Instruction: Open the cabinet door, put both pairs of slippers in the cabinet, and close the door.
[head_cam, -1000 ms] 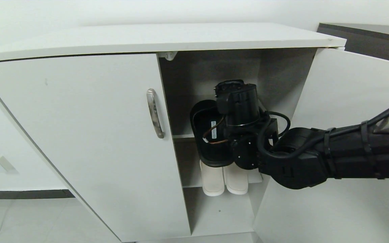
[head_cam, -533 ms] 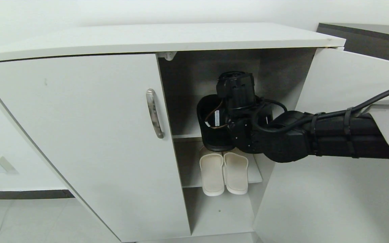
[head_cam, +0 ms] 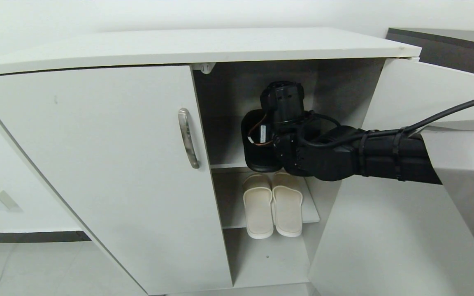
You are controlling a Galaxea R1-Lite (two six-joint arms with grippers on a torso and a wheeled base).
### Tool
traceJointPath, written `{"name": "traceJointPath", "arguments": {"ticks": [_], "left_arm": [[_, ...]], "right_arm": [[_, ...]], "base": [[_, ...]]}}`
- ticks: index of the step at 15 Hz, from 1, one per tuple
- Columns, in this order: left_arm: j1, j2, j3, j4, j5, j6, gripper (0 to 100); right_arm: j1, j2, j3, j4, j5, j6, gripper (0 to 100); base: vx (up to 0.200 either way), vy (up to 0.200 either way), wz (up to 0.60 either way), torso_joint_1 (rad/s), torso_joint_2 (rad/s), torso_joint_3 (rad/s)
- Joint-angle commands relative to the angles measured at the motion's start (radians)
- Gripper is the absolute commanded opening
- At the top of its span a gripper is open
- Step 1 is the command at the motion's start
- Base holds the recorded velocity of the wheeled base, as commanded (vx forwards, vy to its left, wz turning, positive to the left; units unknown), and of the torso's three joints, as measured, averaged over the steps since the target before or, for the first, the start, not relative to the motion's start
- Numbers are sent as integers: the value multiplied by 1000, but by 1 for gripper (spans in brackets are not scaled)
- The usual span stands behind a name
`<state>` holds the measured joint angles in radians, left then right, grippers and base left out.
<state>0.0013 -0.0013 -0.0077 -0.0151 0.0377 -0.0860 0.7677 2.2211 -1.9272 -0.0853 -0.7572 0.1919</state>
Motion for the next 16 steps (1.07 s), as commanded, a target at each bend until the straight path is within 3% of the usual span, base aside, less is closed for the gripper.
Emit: {"name": "traceJointPath", "arguments": {"ticks": [1, 4, 5, 11, 16], "left_arm": [[0, 1, 0, 0, 1, -1, 0], [0, 1, 0, 0, 1, -1, 0], [0, 1, 0, 0, 1, -1, 0], [0, 1, 0, 0, 1, -3, 0], [0, 1, 0, 0, 1, -1, 0]], "right_arm": [[-1, 20, -26, 4, 6, 0, 0], [-8, 32, -41, 6, 13, 0, 0], [-10, 37, -42, 6, 13, 0, 100], [9, -9, 11, 2, 3, 3, 100], [76, -189, 237, -21, -16, 8, 100]], "base": [[0, 0, 0, 0, 0, 0], [0, 0, 0, 0, 0, 0], [0, 0, 0, 0, 0, 0], [0, 0, 0, 0, 0, 0], [0, 0, 0, 0, 0, 0]]}}
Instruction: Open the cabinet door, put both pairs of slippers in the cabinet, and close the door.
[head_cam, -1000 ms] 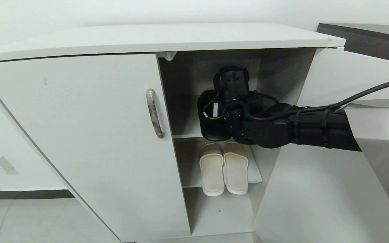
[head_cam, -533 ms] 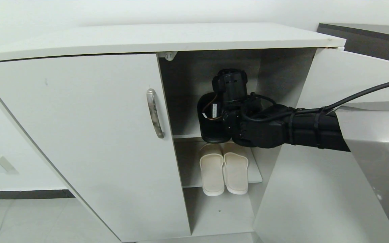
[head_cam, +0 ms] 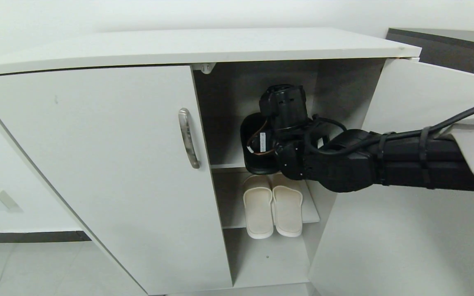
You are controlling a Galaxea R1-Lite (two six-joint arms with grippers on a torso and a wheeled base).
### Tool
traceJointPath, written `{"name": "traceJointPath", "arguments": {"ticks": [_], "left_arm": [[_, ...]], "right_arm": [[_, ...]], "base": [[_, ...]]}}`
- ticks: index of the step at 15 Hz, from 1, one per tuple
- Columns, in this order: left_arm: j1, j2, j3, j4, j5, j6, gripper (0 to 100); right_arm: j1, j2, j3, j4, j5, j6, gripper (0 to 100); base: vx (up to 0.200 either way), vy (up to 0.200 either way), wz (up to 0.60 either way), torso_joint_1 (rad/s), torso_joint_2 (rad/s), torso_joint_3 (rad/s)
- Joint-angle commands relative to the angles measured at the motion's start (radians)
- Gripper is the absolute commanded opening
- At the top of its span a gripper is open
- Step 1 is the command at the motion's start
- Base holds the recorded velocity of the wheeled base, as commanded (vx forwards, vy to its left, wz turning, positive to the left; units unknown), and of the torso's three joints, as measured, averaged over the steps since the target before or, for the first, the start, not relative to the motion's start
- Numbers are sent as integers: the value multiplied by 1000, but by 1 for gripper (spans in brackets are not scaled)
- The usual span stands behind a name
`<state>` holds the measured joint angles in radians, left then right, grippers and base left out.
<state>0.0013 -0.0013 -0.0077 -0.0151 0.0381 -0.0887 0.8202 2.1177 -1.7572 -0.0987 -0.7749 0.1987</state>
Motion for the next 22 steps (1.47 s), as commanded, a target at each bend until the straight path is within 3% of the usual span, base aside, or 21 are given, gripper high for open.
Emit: {"name": "traceJointPath", "arguments": {"ticks": [1, 5, 8, 11, 12, 22], "left_arm": [[0, 1, 0, 0, 0, 0, 0], [0, 1, 0, 0, -3, 0, 0], [0, 1, 0, 0, -4, -2, 0], [0, 1, 0, 0, -4, -2, 0], [0, 1, 0, 0, -4, -2, 0], [0, 1, 0, 0, -4, -9, 0]], "right_arm": [[36, -114, 114, -27, 2, 1, 100], [91, -240, 380, -211, 29, -10, 100], [120, -363, 584, -311, 121, -5, 100], [120, -429, 710, -392, 132, -10, 100], [123, -461, 759, -417, 137, -13, 0], [123, -458, 798, -417, 154, -35, 0]], "base": [[0, 0, 0, 0, 0, 0], [0, 0, 0, 0, 0, 0], [0, 0, 0, 0, 0, 0], [0, 0, 0, 0, 0, 0], [0, 0, 0, 0, 0, 0], [0, 0, 0, 0, 0, 0]]}}
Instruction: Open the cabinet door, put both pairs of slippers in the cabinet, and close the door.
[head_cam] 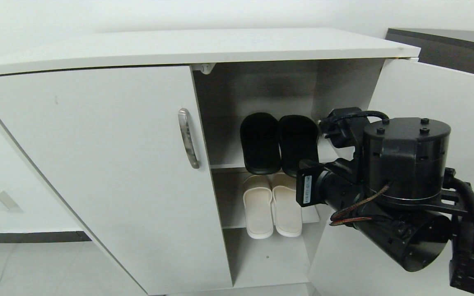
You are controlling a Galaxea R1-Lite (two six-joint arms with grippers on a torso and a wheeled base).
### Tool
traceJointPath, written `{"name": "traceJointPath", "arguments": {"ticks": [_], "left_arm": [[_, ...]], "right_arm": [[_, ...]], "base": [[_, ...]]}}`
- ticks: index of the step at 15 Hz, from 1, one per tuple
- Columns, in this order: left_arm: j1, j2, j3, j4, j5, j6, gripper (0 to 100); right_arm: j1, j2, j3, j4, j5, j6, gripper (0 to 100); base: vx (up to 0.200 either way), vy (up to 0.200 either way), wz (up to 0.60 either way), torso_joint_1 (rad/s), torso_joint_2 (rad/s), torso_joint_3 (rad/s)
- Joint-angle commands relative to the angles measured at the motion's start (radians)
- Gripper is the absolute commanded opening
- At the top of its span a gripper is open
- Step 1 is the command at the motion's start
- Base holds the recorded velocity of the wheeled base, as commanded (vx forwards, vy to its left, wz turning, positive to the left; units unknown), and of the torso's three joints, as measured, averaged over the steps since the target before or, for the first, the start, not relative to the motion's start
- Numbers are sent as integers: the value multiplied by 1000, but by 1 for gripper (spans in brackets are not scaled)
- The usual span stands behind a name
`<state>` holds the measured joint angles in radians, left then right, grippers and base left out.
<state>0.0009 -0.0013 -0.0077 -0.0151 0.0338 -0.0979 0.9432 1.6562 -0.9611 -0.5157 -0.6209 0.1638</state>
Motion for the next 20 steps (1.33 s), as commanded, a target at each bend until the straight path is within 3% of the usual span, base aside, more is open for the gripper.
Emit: {"name": "traceJointPath", "arguments": {"ticks": [1, 3, 20], "left_arm": [[1, 1, 0, 0, 0, 0, 0], [1, 1, 0, 0, 0, 0, 0], [1, 1, 0, 0, 0, -5, 0]], "right_arm": [[0, 11, 5, -1, -2, 0, 0], [0, 16, 7, -3, -3, 0, 0], [-1, 53, 38, -3, -3, 6, 0]], "base": [[0, 0, 0, 0, 0, 0], [0, 0, 0, 0, 0, 0], [-200, 0, 0, 2, 3, 3]]}}
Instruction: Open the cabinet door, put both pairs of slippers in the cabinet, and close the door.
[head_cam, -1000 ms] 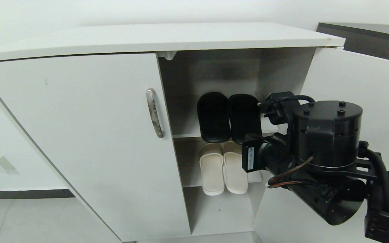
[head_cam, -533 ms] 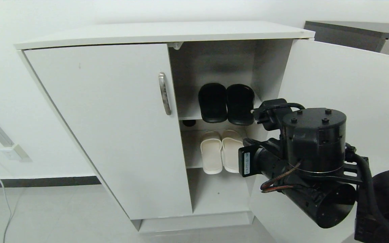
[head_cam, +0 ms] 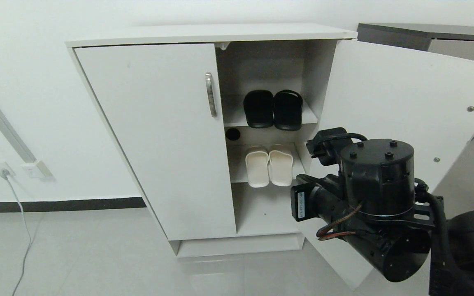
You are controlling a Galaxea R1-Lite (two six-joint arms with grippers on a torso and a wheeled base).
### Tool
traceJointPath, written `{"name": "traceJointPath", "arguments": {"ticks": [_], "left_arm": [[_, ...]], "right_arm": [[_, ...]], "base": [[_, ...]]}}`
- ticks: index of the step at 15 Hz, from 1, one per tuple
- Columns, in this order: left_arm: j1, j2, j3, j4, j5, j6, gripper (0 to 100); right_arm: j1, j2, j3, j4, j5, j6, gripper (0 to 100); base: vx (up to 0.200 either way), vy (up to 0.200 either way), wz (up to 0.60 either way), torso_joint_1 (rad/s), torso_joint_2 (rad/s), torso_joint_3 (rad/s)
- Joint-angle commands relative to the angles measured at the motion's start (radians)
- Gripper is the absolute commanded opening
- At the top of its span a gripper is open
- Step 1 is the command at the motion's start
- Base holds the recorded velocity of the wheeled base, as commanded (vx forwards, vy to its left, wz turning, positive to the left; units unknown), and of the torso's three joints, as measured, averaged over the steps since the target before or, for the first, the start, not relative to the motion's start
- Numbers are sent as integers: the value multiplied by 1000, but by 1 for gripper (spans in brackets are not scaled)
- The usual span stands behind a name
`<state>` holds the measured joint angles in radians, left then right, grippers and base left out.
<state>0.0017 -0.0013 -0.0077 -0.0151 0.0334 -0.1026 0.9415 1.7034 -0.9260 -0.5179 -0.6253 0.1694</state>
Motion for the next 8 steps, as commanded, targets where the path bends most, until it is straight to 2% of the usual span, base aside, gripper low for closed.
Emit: {"name": "traceJointPath", "arguments": {"ticks": [1, 2, 8], "left_arm": [[0, 1, 0, 0, 0, 0, 0], [0, 1, 0, 0, 0, 0, 0], [0, 1, 0, 0, 0, -2, 0]], "right_arm": [[-3, 5, 3, -1, 3, 1, 0], [-4, 9, 7, -1, 4, 2, 0], [-23, 38, 42, -50, 9, -16, 0]], "base": [[-200, 0, 0, 2, 2, -2], [-200, 0, 0, 2, 2, 2], [0, 0, 0, 0, 0, 0]]}}
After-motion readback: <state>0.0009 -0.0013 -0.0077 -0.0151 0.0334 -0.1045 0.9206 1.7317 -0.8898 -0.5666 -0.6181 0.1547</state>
